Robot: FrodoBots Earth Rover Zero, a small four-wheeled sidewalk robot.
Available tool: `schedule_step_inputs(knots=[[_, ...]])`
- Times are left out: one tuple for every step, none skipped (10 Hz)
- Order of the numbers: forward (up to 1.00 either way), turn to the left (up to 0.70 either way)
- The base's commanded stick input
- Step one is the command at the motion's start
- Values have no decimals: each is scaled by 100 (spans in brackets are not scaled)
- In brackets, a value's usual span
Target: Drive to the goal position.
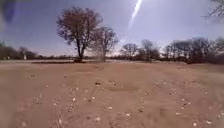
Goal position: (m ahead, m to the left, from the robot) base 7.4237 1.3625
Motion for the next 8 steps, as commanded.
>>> schedule_step_inputs(knots=[[100,-8],[100,-21],[100,-27],[100,-27],[100,0],[100,0],[100,0],[100,0]])
